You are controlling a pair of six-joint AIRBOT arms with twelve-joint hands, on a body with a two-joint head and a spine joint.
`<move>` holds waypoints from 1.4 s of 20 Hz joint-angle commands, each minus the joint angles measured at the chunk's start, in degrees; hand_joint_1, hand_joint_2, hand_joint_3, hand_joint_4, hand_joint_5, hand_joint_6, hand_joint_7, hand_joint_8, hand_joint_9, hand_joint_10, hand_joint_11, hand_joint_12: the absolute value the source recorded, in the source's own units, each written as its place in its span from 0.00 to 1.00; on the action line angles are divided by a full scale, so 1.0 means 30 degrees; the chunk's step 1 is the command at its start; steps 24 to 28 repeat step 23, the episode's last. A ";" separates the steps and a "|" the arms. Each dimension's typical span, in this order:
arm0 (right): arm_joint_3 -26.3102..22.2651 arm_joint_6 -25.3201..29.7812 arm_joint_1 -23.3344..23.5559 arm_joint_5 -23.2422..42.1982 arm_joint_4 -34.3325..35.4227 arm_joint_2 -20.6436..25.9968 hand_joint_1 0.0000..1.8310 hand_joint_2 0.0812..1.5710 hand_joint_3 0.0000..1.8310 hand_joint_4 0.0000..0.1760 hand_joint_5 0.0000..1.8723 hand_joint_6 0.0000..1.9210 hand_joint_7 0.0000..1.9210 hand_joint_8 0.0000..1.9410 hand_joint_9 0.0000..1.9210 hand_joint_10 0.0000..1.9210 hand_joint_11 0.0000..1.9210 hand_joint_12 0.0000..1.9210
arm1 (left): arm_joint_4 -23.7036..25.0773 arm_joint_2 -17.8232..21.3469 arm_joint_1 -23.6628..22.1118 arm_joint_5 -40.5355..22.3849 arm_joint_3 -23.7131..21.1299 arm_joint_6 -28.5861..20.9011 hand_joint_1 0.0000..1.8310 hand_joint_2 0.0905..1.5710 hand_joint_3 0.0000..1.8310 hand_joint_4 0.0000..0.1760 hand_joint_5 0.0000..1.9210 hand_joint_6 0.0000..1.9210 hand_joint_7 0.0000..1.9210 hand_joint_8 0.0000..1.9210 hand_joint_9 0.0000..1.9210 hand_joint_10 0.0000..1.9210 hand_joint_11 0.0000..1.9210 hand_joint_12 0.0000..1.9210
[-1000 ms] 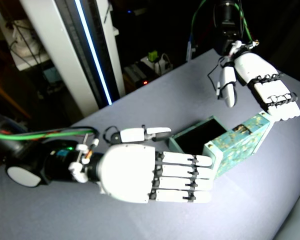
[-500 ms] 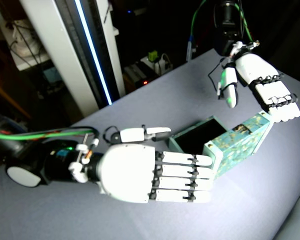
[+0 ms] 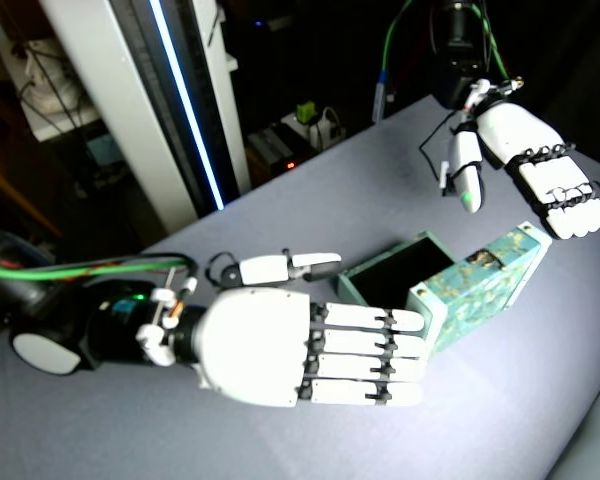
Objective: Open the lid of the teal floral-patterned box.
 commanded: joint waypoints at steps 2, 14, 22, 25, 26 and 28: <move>0.0061 0.0131 0.0290 0.2086 0.0743 0.0325 0.00 0.80 0.00 0.00 0.10 0.00 0.08 0.00 0.06 0.01 0.04 0.04 | 0.0164 0.0231 -0.0056 -0.2632 0.0003 -0.0051 0.00 0.90 0.00 0.00 0.04 0.00 0.03 0.00 0.02 0.00 0.03 0.02; -0.2582 0.0129 -0.1320 0.7128 0.2403 0.2701 0.00 0.85 0.01 0.00 0.11 0.00 0.09 0.00 0.05 0.00 0.03 0.04 | 0.1011 0.3275 0.3476 -1.0482 -0.3488 -0.2071 0.03 0.85 0.00 0.00 0.06 0.00 0.05 0.00 0.03 0.00 0.01 0.05; -0.6278 -0.1366 -0.4084 1.5340 0.3644 0.4994 0.10 1.00 0.02 0.00 0.09 0.00 0.09 0.00 0.07 0.00 0.06 0.03 | 0.1784 0.4201 0.6310 -1.6202 -0.4653 -0.5261 0.33 0.80 0.00 0.00 0.02 0.00 0.02 0.00 0.00 0.00 0.00 0.00; -0.6228 -0.1378 -0.4103 1.5340 0.3613 0.4906 0.15 0.99 0.01 0.00 0.10 0.00 0.11 0.00 0.09 0.00 0.08 0.03 | 0.1838 0.4077 0.6312 -1.6202 -0.4499 -0.5608 0.31 0.78 0.00 0.00 0.04 0.00 0.02 0.00 0.00 0.00 0.00 0.00; -0.6228 -0.1378 -0.4103 1.5340 0.3613 0.4906 0.15 0.99 0.01 0.00 0.10 0.00 0.11 0.00 0.09 0.00 0.08 0.03 | 0.1838 0.4077 0.6312 -1.6202 -0.4499 -0.5608 0.31 0.78 0.00 0.00 0.04 0.00 0.02 0.00 0.00 0.00 0.00 0.00; -0.6228 -0.1378 -0.4103 1.5340 0.3613 0.4906 0.15 0.99 0.01 0.00 0.10 0.00 0.11 0.00 0.09 0.00 0.08 0.03 | 0.1838 0.4077 0.6312 -1.6202 -0.4499 -0.5608 0.31 0.78 0.00 0.00 0.04 0.00 0.02 0.00 0.00 0.00 0.00 0.00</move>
